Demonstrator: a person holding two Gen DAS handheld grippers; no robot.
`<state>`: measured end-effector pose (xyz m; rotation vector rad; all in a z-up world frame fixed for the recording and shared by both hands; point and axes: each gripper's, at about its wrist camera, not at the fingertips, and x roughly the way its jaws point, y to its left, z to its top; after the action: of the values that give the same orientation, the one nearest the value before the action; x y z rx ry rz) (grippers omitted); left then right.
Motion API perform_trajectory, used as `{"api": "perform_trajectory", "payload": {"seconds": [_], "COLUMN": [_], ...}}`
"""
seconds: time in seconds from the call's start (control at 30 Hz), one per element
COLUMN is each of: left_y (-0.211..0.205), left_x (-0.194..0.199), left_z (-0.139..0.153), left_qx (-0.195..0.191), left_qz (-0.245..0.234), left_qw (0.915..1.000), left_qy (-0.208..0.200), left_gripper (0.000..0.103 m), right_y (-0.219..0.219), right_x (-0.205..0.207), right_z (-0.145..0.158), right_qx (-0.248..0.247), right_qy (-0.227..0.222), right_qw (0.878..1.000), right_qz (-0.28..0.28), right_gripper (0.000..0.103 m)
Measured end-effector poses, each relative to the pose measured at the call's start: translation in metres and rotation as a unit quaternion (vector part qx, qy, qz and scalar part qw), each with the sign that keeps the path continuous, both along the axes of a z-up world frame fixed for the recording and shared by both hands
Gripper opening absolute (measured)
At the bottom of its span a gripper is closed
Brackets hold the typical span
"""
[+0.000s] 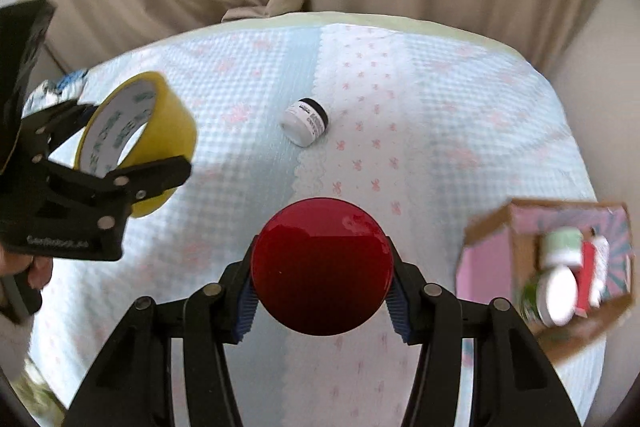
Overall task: Organize rigid objects
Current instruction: 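Carry the red tin with the right tool while the left tool carries the tape toward the box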
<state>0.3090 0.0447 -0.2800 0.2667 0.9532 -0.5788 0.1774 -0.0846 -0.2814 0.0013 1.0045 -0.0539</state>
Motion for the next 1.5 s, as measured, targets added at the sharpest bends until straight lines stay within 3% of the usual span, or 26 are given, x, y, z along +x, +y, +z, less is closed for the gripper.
{"api": "perform_trajectory", "payload": {"seconds": [0.2, 0.43, 0.73, 0.87, 1.2, 1.5], "left_y": [-0.004, -0.026, -0.089, -0.127, -0.242, -0.315], "left_x": [-0.048, -0.099, -0.138, -0.149, -0.155, -0.126], "left_z": [0.058, 0.103, 0.14, 0.153, 0.127, 0.058], "left_qx": [-0.004, -0.031, -0.037, -0.039, -0.03, 0.011], "left_qz": [-0.011, -0.015, 0.005, 0.025, 0.033, 0.053], "left_qw": [0.9998, 0.9993, 0.9993, 0.9988, 0.999, 0.9971], "left_qy": [0.016, 0.01, -0.007, -0.018, -0.004, 0.053], "left_gripper": [0.096, 0.096, 0.096, 0.096, 0.096, 0.096], "right_y": [-0.001, -0.015, -0.077, -0.114, -0.224, -0.307], "right_x": [-0.059, -0.106, -0.142, -0.148, -0.144, -0.107], "right_z": [0.046, 0.088, 0.138, 0.153, 0.165, 0.136], "right_qx": [0.032, 0.045, 0.042, 0.036, 0.03, 0.046], "right_qy": [0.027, 0.024, -0.011, -0.013, -0.019, 0.015], "right_qw": [0.998, 0.995, 0.995, 0.997, 0.997, 0.997], "right_qz": [-0.051, -0.08, -0.091, -0.071, -0.064, -0.06], "right_gripper": [0.05, 0.05, 0.05, 0.05, 0.05, 0.05]}}
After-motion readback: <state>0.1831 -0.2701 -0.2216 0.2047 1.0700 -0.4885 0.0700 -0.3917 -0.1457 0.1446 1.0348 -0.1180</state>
